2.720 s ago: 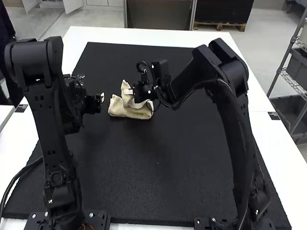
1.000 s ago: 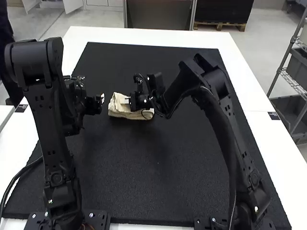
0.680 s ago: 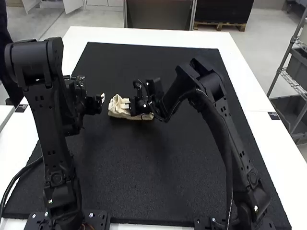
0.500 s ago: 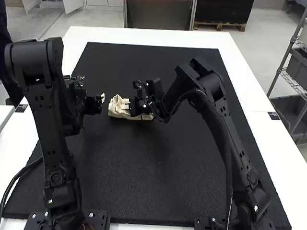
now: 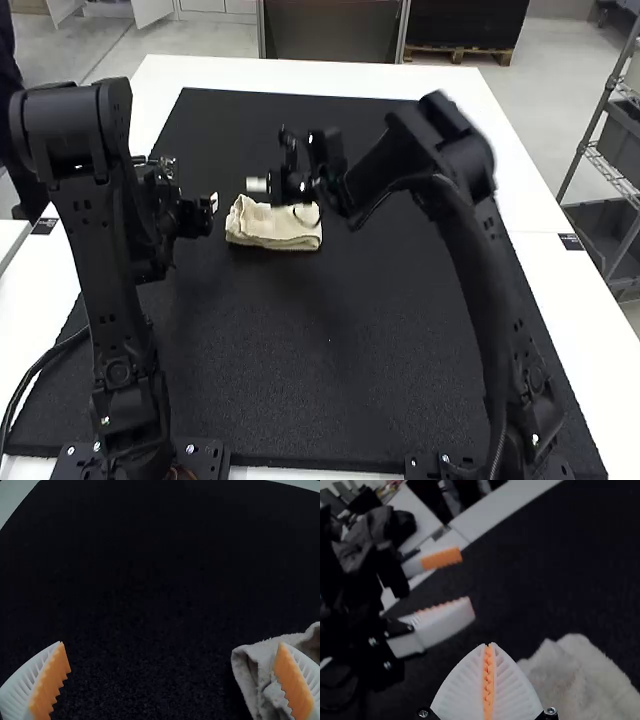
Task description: Fold the towel.
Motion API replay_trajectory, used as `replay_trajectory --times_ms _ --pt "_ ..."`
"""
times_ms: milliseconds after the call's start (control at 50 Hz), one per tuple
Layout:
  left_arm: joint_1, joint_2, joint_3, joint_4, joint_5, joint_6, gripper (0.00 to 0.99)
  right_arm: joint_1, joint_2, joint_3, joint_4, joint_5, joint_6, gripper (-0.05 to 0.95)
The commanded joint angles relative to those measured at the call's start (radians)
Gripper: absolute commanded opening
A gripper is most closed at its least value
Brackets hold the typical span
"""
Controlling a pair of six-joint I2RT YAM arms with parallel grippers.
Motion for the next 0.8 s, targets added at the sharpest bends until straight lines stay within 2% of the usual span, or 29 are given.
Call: replay_trajectory --times_ms 0,280,440,560,780 --pt "0.01 -0.07 -0.008 0.009 0.012 -0.021 0.959 -0.028 -0.121 -0.03 0.012 -0.006 0.018 -0.02" --pt "0.008 -0.136 -0.002 -0.023 0.012 -0.024 0.959 -0.05 -0.328 -0.162 0.019 -0.006 0.021 -0.02" --pt "0.006 -0.176 0.004 -0.033 0.012 -0.025 0.959 -0.057 -0.433 -0.242 0.063 -0.006 0.05 -0.02" --pt "0.003 -0.215 0.025 -0.074 0.012 -0.033 0.959 -0.071 -0.51 -0.282 0.071 0.002 0.048 -0.02" --pt "0.0 -0.324 0.056 -0.123 0.012 -0.061 0.959 -0.149 -0.67 -0.362 0.105 0.049 0.047 -0.02"
